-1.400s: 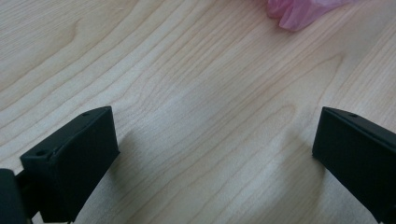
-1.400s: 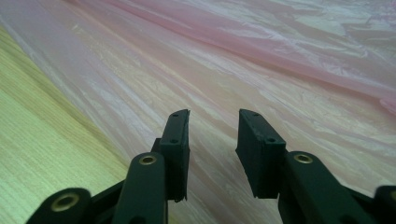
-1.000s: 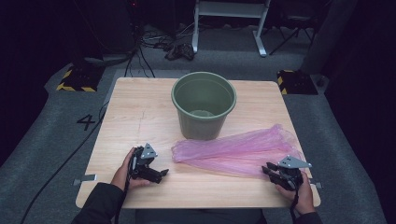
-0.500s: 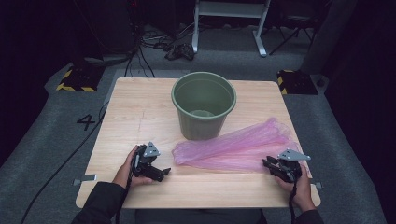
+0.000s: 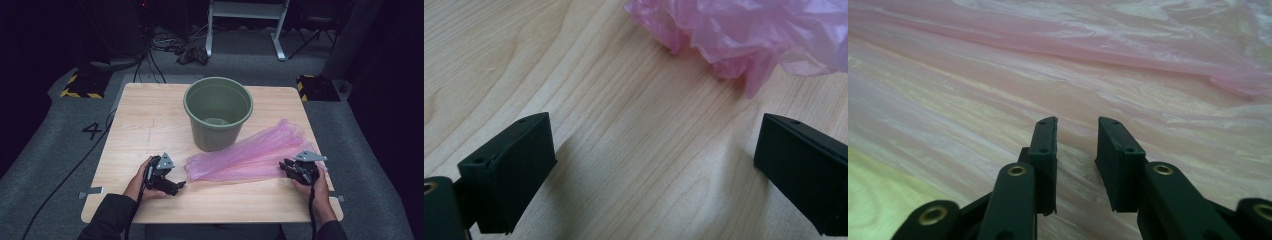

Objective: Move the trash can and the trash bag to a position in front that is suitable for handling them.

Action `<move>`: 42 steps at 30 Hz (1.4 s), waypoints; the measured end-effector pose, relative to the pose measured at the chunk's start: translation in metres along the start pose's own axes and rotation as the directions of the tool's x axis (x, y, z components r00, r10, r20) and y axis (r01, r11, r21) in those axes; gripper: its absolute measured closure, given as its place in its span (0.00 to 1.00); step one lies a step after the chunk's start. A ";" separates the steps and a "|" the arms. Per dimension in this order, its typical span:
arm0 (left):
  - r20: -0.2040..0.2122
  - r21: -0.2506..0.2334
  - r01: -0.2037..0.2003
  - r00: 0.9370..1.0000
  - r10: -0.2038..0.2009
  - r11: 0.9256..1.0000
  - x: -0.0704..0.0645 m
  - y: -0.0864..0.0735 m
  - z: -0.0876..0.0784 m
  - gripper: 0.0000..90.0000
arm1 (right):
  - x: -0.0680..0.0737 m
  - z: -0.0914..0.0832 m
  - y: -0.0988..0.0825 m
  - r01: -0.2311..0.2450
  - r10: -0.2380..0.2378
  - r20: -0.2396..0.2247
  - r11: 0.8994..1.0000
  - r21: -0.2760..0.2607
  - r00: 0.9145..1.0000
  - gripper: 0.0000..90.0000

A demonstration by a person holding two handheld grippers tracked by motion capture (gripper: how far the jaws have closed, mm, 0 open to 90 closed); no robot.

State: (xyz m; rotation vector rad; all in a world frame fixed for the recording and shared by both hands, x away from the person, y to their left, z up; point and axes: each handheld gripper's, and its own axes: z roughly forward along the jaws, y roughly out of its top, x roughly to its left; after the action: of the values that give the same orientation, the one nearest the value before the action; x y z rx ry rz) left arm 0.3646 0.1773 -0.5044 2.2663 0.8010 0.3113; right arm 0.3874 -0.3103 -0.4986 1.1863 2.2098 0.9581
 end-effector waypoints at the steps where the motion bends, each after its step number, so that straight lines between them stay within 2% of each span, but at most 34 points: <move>1: 0.000 0.000 0.000 1.000 0.000 1.000 0.000 0.000 0.000 0.05 | 0.000 0.000 0.000 0.000 0.000 0.000 1.000 0.000 1.000 0.77; 3: 0.004 -0.008 -0.003 1.000 0.003 1.000 -0.001 0.000 0.000 0.06 | -0.002 0.003 0.003 -0.020 0.020 0.006 1.000 0.005 1.000 0.76; 4: 0.003 -0.008 -0.001 1.000 0.001 1.000 -0.002 0.000 0.000 0.06 | -0.002 0.005 0.004 -0.015 0.015 0.019 1.000 0.004 1.000 0.75; 7: 0.006 -0.017 -0.005 1.000 0.005 1.000 -0.003 0.000 -0.001 0.09 | -0.002 0.012 0.010 -0.040 0.040 0.064 0.999 -0.004 0.997 0.72; 8: 0.006 -0.021 -0.004 1.000 0.004 1.000 -0.004 0.000 -0.001 0.11 | 0.000 0.016 0.013 -0.027 0.027 0.100 1.000 -0.003 0.995 0.67; 12: 0.006 -0.023 -0.007 1.000 0.007 1.000 -0.005 0.000 -0.001 0.13 | 0.004 0.014 0.016 -0.026 0.028 0.107 0.999 -0.024 0.994 0.62; 14: 0.006 -0.023 -0.010 1.000 0.010 1.000 -0.005 0.000 -0.001 0.14 | 0.006 0.009 0.016 -0.035 0.039 0.097 0.998 -0.045 0.995 0.60; 17: 0.010 -0.023 -0.008 1.000 0.009 1.000 -0.006 0.002 0.001 0.14 | 0.011 -0.002 0.015 -0.051 0.055 0.049 0.995 -0.082 0.997 0.57; 19: 0.010 -0.022 -0.009 1.000 0.009 1.000 -0.007 0.002 0.001 0.14 | 0.017 -0.008 0.014 -0.041 0.042 0.016 0.996 -0.085 0.999 0.56; 21: 0.010 -0.024 -0.013 1.000 0.013 1.000 -0.006 0.003 0.001 0.14 | 0.023 -0.013 0.012 -0.022 0.021 -0.010 0.996 -0.083 1.000 0.55; 23: 0.011 -0.026 -0.014 1.000 0.014 1.000 -0.006 0.003 0.002 0.14 | 0.032 -0.015 0.008 0.005 -0.009 -0.056 0.998 -0.066 0.998 0.54; 24: 0.014 -0.023 -0.010 1.000 0.010 1.000 -0.007 0.003 0.002 0.14 | 0.032 -0.015 0.008 0.005 -0.009 -0.056 0.998 -0.066 0.998 0.54; 26: 0.015 -0.023 -0.015 1.000 0.015 1.000 -0.007 0.004 0.002 0.14 | 0.036 -0.010 0.005 0.011 -0.015 -0.088 0.999 -0.044 0.996 0.53; 30: 0.020 -0.022 -0.016 1.000 0.017 1.000 -0.008 0.005 0.004 0.14 | 0.040 -0.003 0.004 0.027 -0.029 -0.098 0.999 -0.022 0.995 0.53; 34: 0.021 -0.025 -0.026 0.999 0.027 0.999 -0.009 0.008 0.007 0.14 | 0.041 -0.001 0.005 0.027 -0.031 -0.121 0.999 -0.032 0.992 0.52; 42: 0.027 -0.022 -0.027 0.999 0.027 0.999 -0.012 0.013 0.011 0.14 | 0.039 0.004 0.003 0.031 -0.035 -0.130 0.999 -0.034 0.991 0.49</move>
State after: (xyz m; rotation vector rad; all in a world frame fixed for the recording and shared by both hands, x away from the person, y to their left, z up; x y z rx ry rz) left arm 0.3663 0.1569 -0.5035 2.2576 0.7499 0.2996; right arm 0.3710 -0.2747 -0.5010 1.0980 2.2987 1.0810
